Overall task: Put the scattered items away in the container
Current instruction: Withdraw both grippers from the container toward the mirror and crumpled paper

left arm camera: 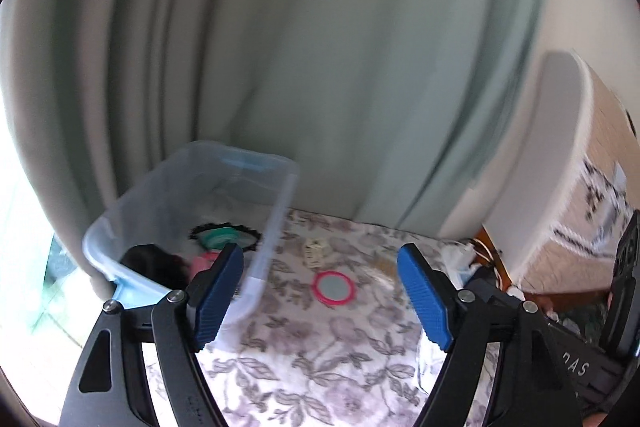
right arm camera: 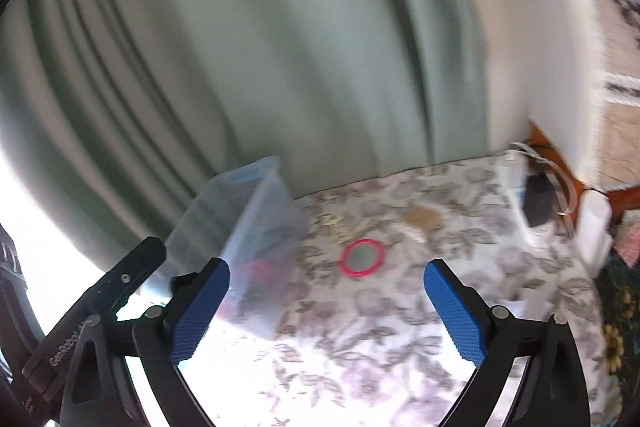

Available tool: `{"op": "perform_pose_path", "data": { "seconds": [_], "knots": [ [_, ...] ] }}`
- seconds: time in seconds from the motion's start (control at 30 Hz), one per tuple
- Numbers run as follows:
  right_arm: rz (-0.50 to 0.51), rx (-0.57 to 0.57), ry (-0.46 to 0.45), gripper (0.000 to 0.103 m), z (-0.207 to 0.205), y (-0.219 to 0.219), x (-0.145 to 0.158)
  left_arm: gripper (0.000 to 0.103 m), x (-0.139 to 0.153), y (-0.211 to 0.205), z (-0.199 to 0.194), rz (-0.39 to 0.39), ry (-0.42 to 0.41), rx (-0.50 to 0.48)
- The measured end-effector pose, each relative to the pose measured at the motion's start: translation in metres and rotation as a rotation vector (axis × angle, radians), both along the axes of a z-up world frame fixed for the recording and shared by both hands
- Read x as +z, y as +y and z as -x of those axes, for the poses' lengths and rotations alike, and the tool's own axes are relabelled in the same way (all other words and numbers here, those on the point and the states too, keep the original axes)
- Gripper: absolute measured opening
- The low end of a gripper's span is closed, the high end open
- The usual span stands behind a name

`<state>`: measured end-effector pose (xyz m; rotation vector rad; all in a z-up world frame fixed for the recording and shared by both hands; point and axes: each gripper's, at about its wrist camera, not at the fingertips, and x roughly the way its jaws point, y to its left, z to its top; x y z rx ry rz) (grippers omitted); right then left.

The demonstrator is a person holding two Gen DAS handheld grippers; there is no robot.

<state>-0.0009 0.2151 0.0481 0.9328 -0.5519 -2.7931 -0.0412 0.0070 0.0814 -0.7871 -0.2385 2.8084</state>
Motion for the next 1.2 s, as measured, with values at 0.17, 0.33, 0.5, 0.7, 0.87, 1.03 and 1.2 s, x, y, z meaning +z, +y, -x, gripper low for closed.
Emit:
{"op": "perform_pose_path", "data": {
  "seconds": [0.17,0.33,0.5,0.7,0.87,1.03,1.2],
  "knots": [
    [0.011,-0.073,0.011,0.103,-0.015,0.039,-0.011,0.08,-0.016,0.02,0.006,-0.11,-0.09,-0.042],
    [0.039,-0.12,-0.035,0.103,-0.023,0.07,-0.032,0.08,-0.051,0.022,0.019,-0.284,-0.259,-0.05],
    [0.054,-0.163,-0.1,0.103,-0.03,0.093,-0.059,0.08,-0.077,0.026,0.01,-0.356,-0.355,-0.02],
    [0.069,-0.17,-0.196,0.103,-0.028,0.104,-0.092,0.08,-0.085,0.052,0.01,-0.172,-0.323,-0.031],
    [0.093,-0.158,-0.261,0.103,-0.02,0.103,-0.118,0.08,-0.084,0.064,0.008,0.002,-0.233,-0.082],
    [0.118,-0.156,-0.308,0.103,-0.014,0.102,-0.139,0.08,-0.088,0.066,0.013,0.08,-0.211,-0.094],
    [0.134,-0.158,-0.34,0.103,-0.004,0.101,-0.157,0.08,-0.101,0.065,0.026,0.121,-0.237,-0.07]
  ]
}}
